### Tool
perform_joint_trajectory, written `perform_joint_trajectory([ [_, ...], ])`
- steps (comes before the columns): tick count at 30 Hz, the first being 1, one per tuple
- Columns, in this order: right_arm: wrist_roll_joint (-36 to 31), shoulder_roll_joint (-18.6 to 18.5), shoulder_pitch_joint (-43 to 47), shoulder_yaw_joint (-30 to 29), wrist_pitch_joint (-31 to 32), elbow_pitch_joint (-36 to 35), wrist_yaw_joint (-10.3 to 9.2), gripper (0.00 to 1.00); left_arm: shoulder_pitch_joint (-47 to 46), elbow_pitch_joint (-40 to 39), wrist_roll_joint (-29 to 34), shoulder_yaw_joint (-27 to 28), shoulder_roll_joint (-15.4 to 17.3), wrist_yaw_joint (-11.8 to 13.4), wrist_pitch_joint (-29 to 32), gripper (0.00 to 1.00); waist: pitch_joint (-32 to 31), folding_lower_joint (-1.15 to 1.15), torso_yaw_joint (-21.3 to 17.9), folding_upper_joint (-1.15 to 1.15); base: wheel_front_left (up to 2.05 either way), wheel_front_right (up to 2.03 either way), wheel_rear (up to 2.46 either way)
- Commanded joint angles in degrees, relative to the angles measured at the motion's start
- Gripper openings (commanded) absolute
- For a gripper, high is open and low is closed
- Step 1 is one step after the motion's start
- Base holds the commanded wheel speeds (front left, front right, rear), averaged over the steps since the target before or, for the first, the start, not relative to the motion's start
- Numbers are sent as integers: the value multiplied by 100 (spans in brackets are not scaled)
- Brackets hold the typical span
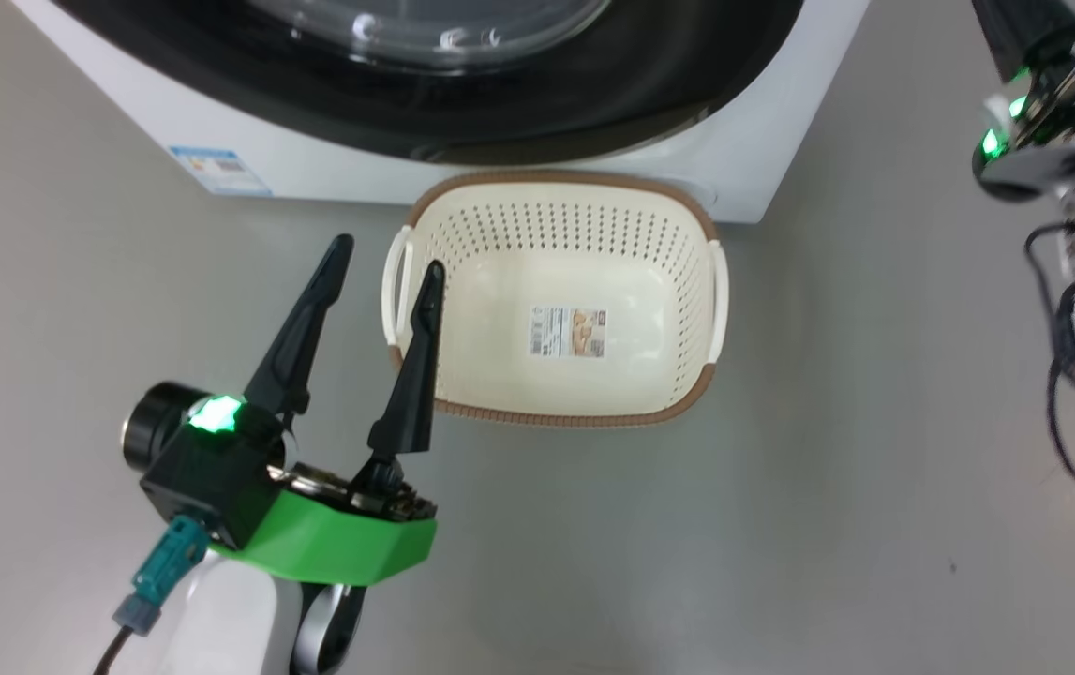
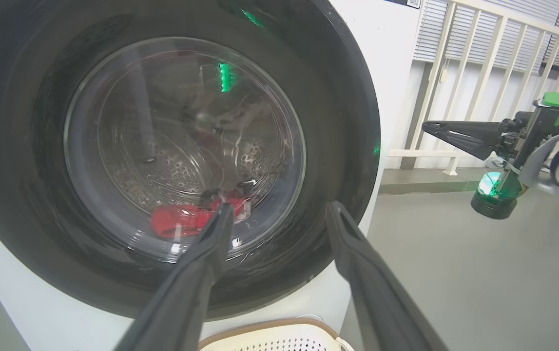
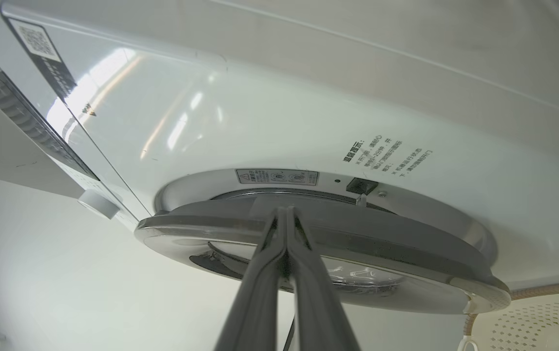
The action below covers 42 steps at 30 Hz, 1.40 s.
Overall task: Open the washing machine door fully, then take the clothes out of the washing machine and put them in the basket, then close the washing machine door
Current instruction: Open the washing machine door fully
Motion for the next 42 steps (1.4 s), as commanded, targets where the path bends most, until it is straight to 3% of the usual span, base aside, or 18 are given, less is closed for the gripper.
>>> perform_joint_trajectory([
  [1, 115, -57, -269, 44, 213, -44, 5, 0, -158, -209, -64, 127, 102, 54, -27, 100, 234, 0, 131, 0, 0, 0, 0],
  [14, 198, -339, -1383, 363, 1126, 776, 5, 0, -335, -288, -50, -151, 102, 209, -27, 100, 717, 0, 350, 0, 0, 0, 0],
  [24, 67, -352, -1951, 575, 1367, 1249, 5, 0, -421, -270, -52, -234, 102, 283, -27, 100, 853, 0, 511, 0, 0, 0, 0],
  [42, 53, -279, -2107, 774, 1872, 1440, 5, 0, -457, -192, -140, -214, 102, 319, -27, 100, 911, 0, 487, 0, 0, 0, 0],
])
